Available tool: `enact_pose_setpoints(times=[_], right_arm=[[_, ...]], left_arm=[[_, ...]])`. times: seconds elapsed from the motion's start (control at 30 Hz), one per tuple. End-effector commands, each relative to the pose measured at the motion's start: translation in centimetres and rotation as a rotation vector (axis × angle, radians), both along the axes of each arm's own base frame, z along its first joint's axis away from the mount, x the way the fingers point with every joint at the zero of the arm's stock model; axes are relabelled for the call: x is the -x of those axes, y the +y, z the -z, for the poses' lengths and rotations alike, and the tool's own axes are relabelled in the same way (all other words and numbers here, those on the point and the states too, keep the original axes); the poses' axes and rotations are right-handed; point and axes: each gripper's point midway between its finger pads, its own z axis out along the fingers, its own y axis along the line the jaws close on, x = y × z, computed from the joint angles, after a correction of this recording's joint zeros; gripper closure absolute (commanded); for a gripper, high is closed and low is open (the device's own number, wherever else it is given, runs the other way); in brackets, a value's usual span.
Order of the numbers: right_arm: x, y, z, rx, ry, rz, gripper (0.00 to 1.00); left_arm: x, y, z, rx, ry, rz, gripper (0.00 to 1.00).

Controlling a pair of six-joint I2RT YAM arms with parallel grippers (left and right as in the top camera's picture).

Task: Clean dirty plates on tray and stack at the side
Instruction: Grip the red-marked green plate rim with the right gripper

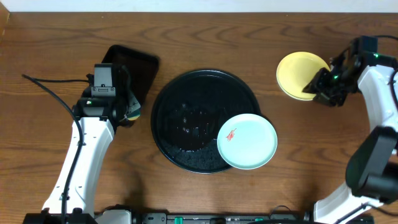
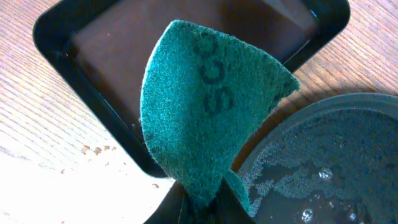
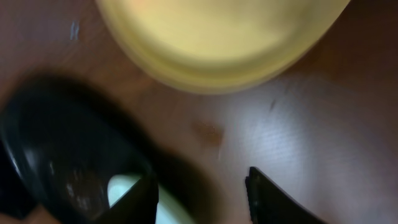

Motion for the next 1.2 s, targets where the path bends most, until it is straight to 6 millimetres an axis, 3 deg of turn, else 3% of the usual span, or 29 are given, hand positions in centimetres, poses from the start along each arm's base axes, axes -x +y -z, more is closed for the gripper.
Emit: enact_pose_setpoints(times=[0.0, 0.03, 0.07, 0.33, 0.47, 0.57, 0.83, 0.97, 1.17], right_arm=[[1.7, 2.8, -4.5, 0.061, -0.084, -0.120, 0.38], [2.3, 3.4, -5.0, 0.080, -0.081, -0.137, 0.10], [2.9, 4.3, -5.5, 0.096, -0.077, -0.158, 0.01], [8.2, 8.7, -6.7, 0.287, 0.023, -0.220, 0.01], [10.5, 10.3, -6.1, 0.295, 0.047, -0.234, 0.01], [14.0, 10.3, -3.2, 0.333, 0.118, -0.195, 0.17], [18.7, 11.8, 1.9, 0.300, 0.220, -0.212, 0.22], [19.5, 12.5, 4.1, 0.278, 0.227, -0.218, 0.31], [18.8, 12.9, 4.7, 0.268, 0.192, -0.214, 0.51]], left_arm=[[0.1, 0.0, 0.4, 0.001, 0.011, 0.010, 0.93], [0.1, 0.0, 0.4, 0.003, 0.009, 0.009, 0.92], [0.0, -0.1, 0.4, 0.009, 0.008, 0.006, 0.92], [0.1, -0.4, 0.5, 0.027, 0.010, 0.016, 0.93], [0.1, -0.4, 0.5, 0.027, 0.010, 0.016, 0.93], [0.1, -0.4, 0.5, 0.027, 0.010, 0.016, 0.92], [0.0, -0.4, 0.5, 0.027, 0.009, 0.016, 0.93], [0.1, -0.4, 0.5, 0.027, 0.010, 0.016, 0.93], [0.1, -0.4, 0.5, 0.027, 0.010, 0.016, 0.93]])
